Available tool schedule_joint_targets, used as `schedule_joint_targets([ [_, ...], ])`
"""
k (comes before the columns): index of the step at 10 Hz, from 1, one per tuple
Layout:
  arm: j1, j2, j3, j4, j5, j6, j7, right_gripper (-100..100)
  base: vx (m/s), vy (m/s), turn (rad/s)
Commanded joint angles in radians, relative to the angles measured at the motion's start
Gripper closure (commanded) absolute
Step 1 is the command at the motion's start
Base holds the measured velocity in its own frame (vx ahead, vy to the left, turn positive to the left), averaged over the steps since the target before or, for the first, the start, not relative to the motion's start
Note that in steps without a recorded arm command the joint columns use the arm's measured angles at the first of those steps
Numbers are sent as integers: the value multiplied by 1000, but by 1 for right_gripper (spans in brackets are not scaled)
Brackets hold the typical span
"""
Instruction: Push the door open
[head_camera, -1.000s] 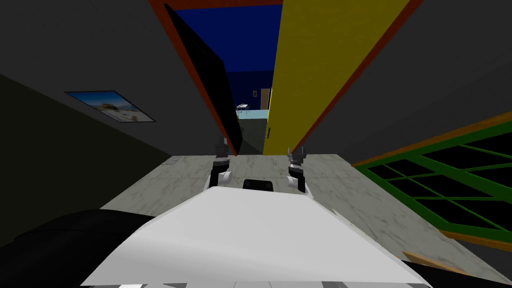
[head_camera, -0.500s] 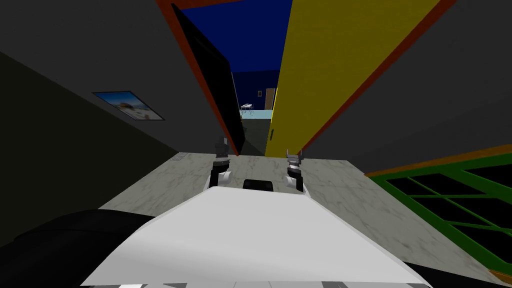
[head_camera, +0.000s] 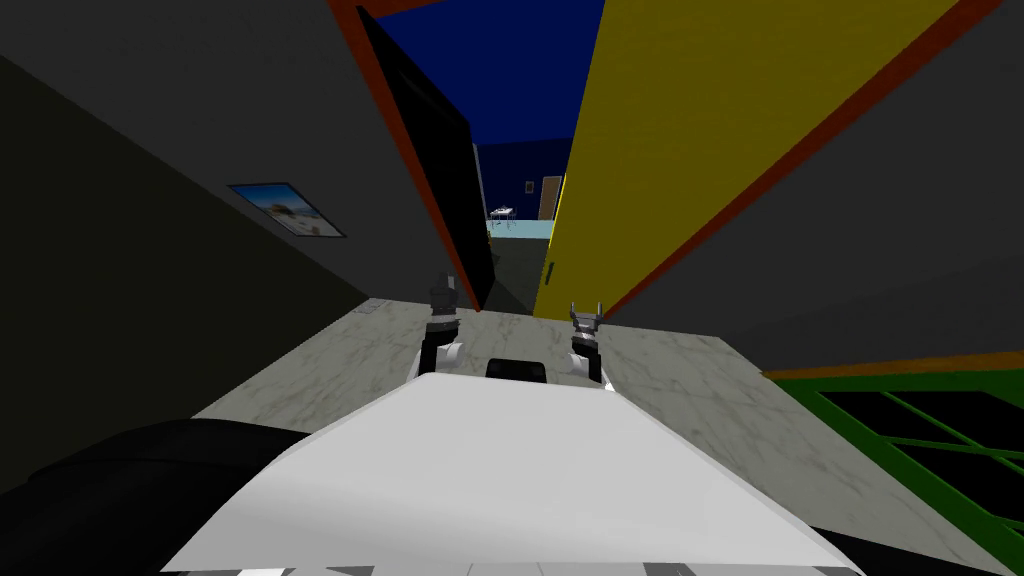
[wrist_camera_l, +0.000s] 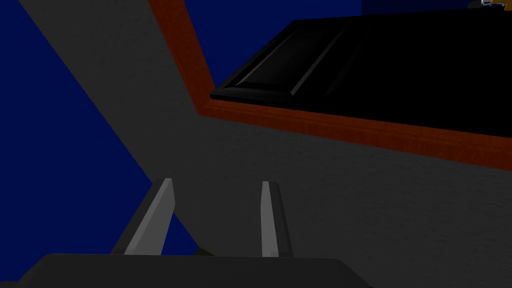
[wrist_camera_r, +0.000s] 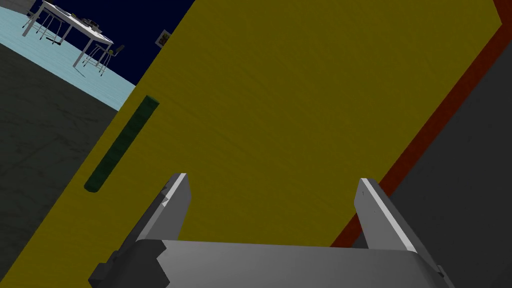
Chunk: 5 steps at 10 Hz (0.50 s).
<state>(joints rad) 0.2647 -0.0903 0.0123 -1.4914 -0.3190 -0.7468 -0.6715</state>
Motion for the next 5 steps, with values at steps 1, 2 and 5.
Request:
schedule_joint_targets([
  [1, -10, 0, -1, 28, -19, -2, -27, -100, 96, -42, 138],
  [2, -16, 2, 0, 48, -29, -5, -42, -100, 90, -38, 116],
  [5, -37, 10, 5, 126, -70, -21, -100, -100, 103, -66, 192],
])
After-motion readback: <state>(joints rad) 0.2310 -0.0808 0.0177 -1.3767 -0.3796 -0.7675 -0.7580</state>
